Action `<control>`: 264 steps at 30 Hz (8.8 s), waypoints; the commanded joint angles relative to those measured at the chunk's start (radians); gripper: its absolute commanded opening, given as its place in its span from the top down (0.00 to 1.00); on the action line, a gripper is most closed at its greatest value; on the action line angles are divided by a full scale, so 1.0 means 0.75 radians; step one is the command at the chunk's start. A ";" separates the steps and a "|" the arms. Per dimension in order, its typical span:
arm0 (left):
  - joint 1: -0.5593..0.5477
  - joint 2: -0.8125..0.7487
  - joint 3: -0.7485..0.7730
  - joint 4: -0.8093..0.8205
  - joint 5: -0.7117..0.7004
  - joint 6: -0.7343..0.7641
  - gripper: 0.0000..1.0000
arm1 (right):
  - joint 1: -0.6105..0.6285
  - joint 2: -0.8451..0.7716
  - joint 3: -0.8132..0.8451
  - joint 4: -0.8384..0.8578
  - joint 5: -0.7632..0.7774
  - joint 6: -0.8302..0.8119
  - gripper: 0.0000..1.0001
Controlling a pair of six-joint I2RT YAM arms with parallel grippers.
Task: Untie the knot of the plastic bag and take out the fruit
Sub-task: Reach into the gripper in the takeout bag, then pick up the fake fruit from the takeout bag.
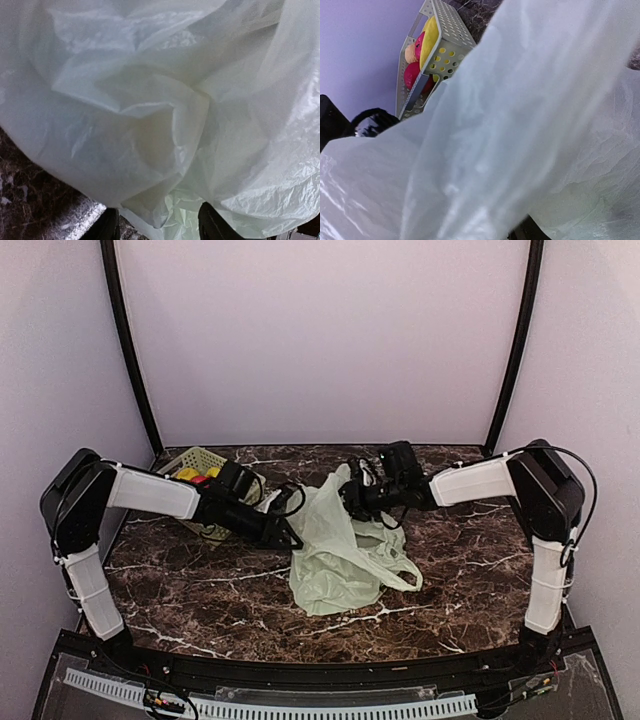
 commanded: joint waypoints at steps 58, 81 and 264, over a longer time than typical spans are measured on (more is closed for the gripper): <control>-0.041 0.087 -0.182 0.572 0.051 -0.564 0.87 | 0.200 0.086 -0.156 0.189 -0.177 0.392 0.21; 0.038 0.012 -0.236 0.558 -0.023 -0.571 0.99 | 0.169 -0.144 -0.250 0.086 0.129 0.295 0.92; -0.046 0.369 0.408 0.158 0.002 -0.320 0.01 | 0.031 -0.281 -0.248 -0.572 0.215 -0.145 0.71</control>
